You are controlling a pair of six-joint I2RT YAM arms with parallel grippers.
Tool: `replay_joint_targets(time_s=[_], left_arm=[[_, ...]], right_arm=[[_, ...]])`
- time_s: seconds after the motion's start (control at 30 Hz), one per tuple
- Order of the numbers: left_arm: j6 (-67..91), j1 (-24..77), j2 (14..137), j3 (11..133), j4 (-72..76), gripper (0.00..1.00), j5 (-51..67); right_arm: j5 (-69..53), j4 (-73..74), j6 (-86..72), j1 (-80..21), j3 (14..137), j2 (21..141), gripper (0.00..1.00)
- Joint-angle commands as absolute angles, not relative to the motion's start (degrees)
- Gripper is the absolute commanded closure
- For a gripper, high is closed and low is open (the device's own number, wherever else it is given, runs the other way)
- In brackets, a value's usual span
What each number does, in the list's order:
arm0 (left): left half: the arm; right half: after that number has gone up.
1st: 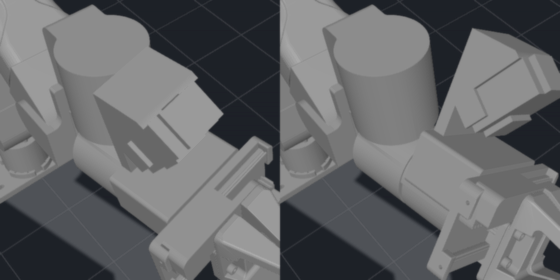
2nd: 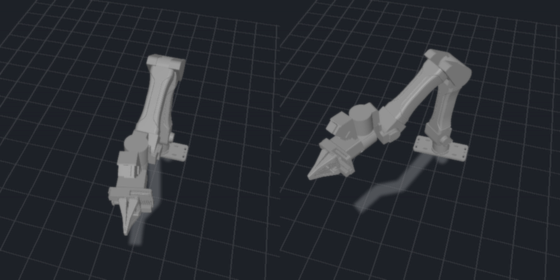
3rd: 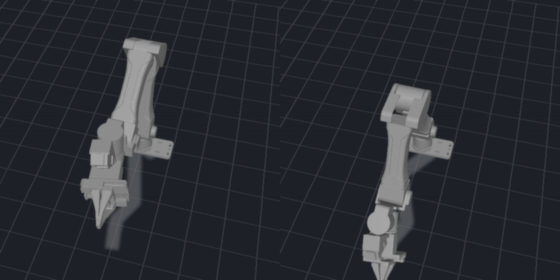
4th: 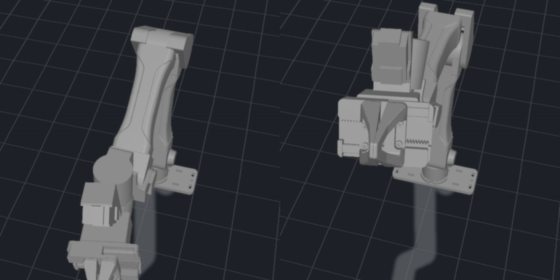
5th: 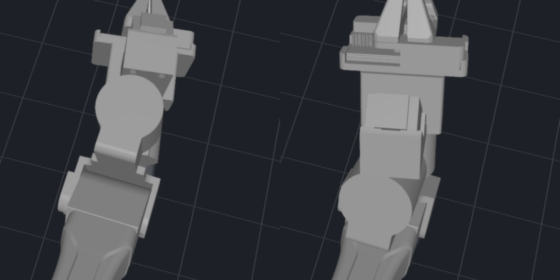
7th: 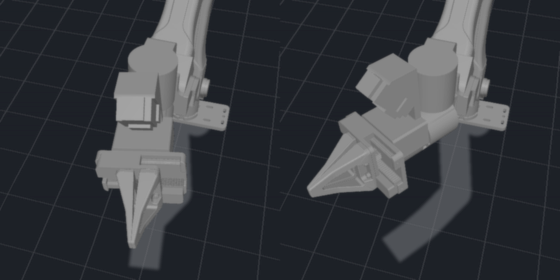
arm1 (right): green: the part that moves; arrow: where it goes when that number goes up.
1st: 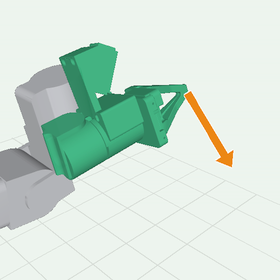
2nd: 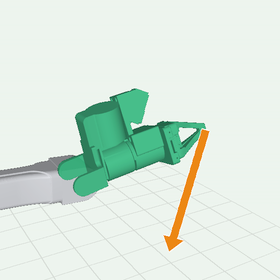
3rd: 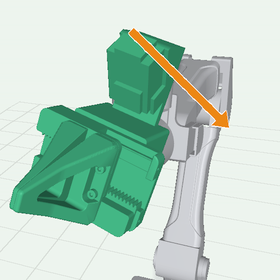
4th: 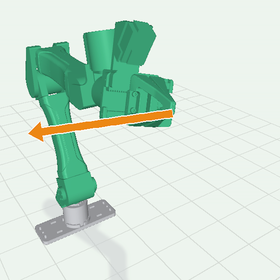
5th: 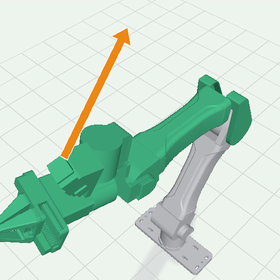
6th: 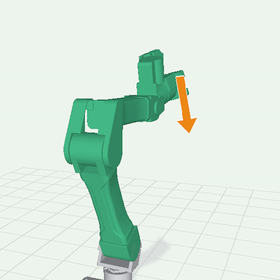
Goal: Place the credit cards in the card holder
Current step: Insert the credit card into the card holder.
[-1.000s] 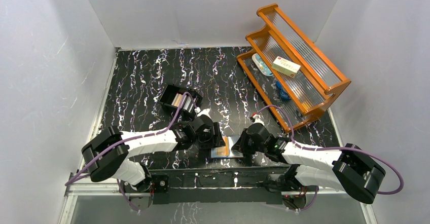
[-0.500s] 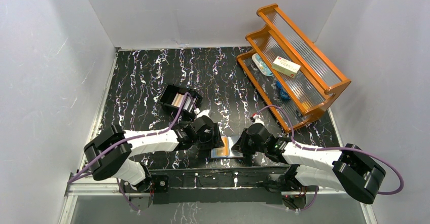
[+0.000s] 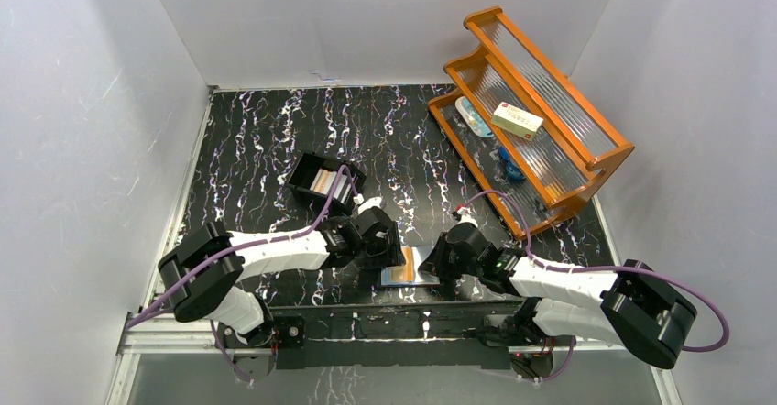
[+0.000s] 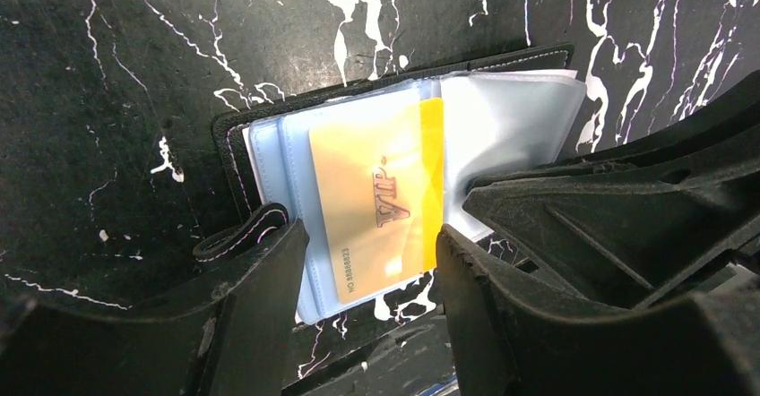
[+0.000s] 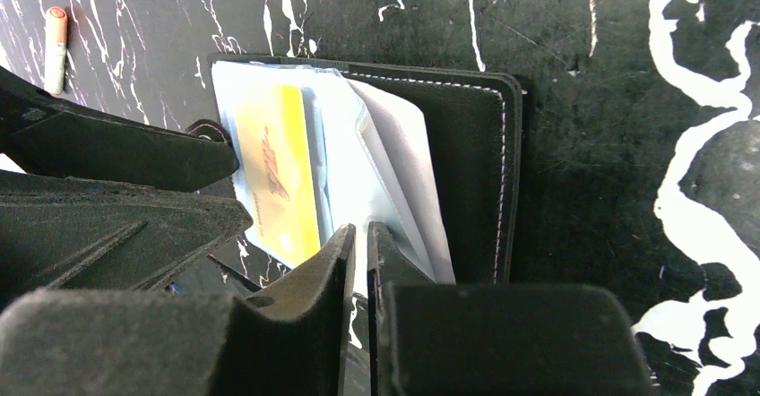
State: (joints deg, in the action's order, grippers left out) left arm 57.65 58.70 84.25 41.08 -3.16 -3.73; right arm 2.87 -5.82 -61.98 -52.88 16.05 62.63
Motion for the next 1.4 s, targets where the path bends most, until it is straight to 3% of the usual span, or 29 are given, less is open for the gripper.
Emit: replay_joint_targets(time_s=[0.0, 0.47, 1.37], left_arm=[[56.7, 58.8, 85.9, 42.6, -7.1, 0.46, -5.6], [56.4, 59.2, 85.0, 43.4, -10.1, 0.46, -8.4], [56.5, 60.1, 81.0, 41.2, 6.1, 0.46, 0.8]], right_arm=[[3.8, -1.5, -61.1, -52.9, 14.7, 63.9, 0.82], [3.5, -2.2, -61.1, -52.9, 14.7, 64.7, 0.82], [3.2, -2.6, -60.7, -52.9, 14.8, 64.8, 0.82]])
